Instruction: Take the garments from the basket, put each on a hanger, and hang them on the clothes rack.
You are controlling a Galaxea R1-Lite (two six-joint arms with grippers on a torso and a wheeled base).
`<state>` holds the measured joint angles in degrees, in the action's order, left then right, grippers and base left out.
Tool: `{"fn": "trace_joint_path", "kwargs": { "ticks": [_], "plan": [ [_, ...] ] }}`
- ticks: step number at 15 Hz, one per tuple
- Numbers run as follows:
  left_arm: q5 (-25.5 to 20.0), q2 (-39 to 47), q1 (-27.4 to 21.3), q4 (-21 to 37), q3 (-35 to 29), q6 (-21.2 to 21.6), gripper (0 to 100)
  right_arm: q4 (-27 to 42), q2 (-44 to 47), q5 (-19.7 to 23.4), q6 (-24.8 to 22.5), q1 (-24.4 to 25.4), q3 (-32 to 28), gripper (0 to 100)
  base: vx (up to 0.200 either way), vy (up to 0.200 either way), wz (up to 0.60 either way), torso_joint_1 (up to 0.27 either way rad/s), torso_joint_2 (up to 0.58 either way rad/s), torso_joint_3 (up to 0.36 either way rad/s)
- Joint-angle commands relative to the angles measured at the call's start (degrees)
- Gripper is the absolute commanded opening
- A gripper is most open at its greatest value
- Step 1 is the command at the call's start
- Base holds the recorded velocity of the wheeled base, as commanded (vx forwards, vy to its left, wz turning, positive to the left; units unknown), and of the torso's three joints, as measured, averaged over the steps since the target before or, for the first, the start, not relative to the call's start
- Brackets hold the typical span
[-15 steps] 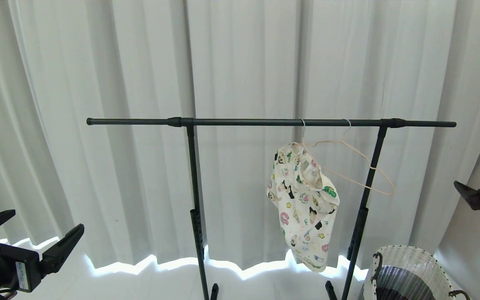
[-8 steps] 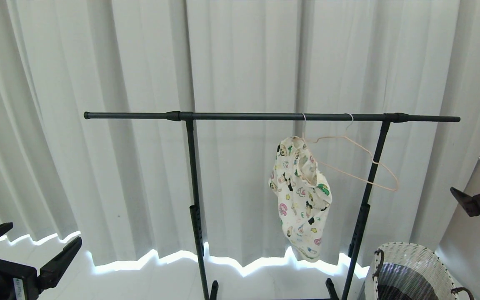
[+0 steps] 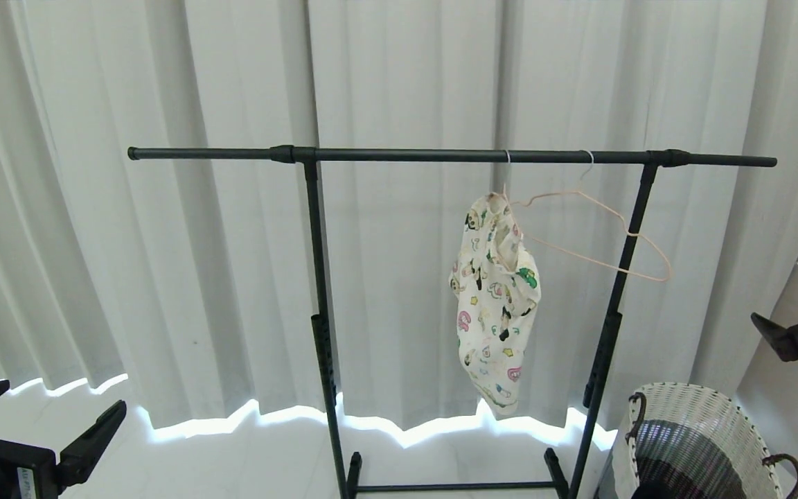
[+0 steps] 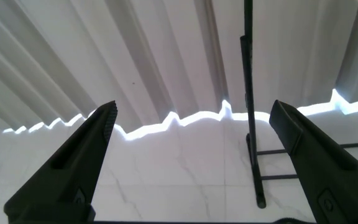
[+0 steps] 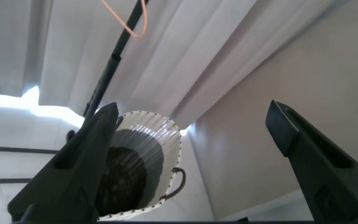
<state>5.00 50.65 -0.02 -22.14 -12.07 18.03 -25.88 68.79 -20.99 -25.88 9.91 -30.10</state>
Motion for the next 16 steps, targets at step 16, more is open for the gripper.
{"fn": "trace_joint_path", "kwargs": {
  "ticks": [16],
  "plan": [
    [0.0,-1.9,0.2,0.0,2.5,0.1,100,-0.1,-1.3,0.0,0.0,0.0,1.4,100,0.0,0.0,0.0,-0.174,0.46,0.283]
  ]
}}
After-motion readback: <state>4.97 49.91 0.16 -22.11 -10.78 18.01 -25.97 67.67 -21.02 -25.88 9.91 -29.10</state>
